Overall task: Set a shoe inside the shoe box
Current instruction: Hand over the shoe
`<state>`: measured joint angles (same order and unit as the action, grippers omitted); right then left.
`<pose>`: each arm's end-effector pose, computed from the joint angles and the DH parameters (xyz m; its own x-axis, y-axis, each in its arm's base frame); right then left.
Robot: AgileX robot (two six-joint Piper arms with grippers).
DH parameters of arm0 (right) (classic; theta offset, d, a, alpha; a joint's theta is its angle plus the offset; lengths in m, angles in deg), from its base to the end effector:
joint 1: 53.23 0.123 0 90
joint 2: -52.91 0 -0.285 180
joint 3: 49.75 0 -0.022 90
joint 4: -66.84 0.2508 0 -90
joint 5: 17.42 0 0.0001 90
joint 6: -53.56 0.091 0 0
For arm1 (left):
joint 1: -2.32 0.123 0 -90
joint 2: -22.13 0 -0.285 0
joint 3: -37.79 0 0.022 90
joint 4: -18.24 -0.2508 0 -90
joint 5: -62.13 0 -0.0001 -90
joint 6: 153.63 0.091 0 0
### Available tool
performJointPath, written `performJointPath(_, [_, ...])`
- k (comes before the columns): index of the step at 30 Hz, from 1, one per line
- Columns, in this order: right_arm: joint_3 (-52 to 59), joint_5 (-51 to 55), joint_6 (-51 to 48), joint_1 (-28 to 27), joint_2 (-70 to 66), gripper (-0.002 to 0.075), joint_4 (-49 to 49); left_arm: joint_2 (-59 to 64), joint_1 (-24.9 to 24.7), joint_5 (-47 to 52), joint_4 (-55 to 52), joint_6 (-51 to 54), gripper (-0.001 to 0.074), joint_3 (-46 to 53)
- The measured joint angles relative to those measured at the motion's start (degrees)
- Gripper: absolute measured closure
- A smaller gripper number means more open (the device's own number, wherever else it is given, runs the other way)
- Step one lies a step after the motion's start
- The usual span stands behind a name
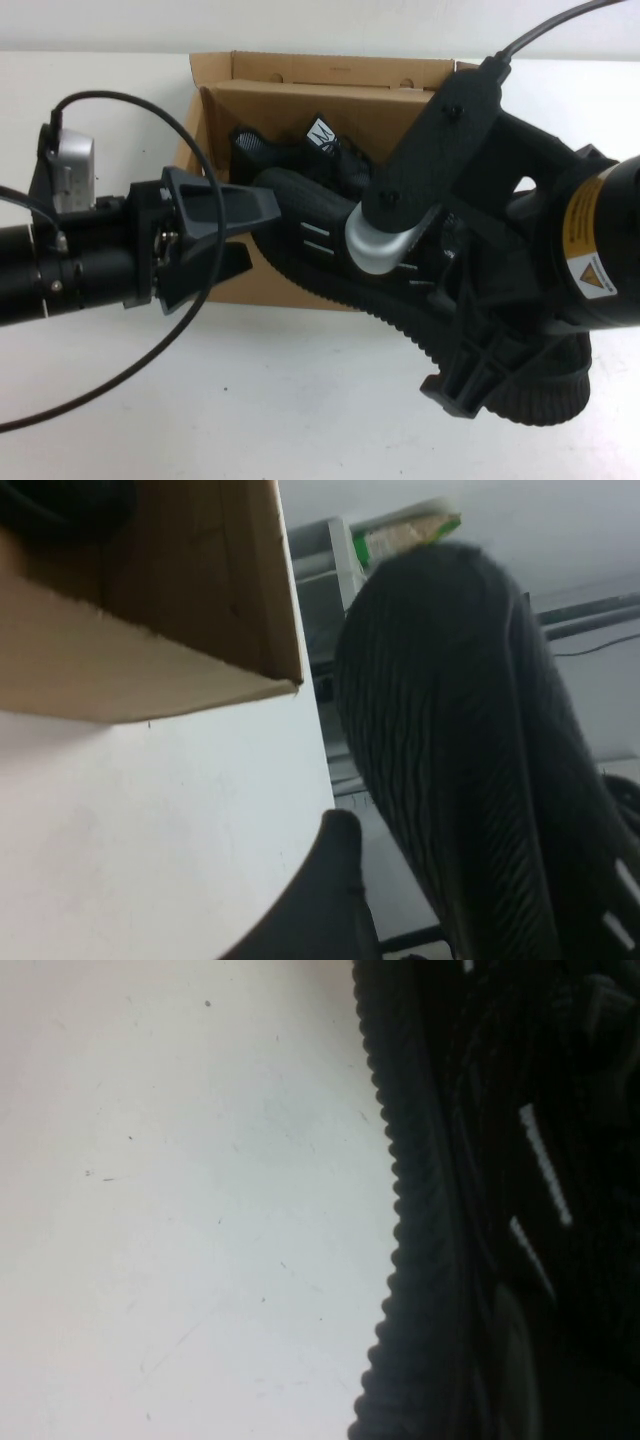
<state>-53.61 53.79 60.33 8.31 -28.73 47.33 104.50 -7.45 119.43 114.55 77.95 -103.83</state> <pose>0.1419 0.2015 0.4063 -0.4072 -0.7423 -0.5321 -0.7522 0.6030 -0.2655 0.2191 -0.1150 0.2783 -0.8879 -0.2731 -0.3702 0.2835 0.3088 -0.9079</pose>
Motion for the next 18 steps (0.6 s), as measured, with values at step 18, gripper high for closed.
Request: performJointPath(18, [0.00,-1.47,0.00,0.00,0.00,0.0732,0.04,0.10,-0.12,-5.61,0.03,-0.85,0.0065,-2.58])
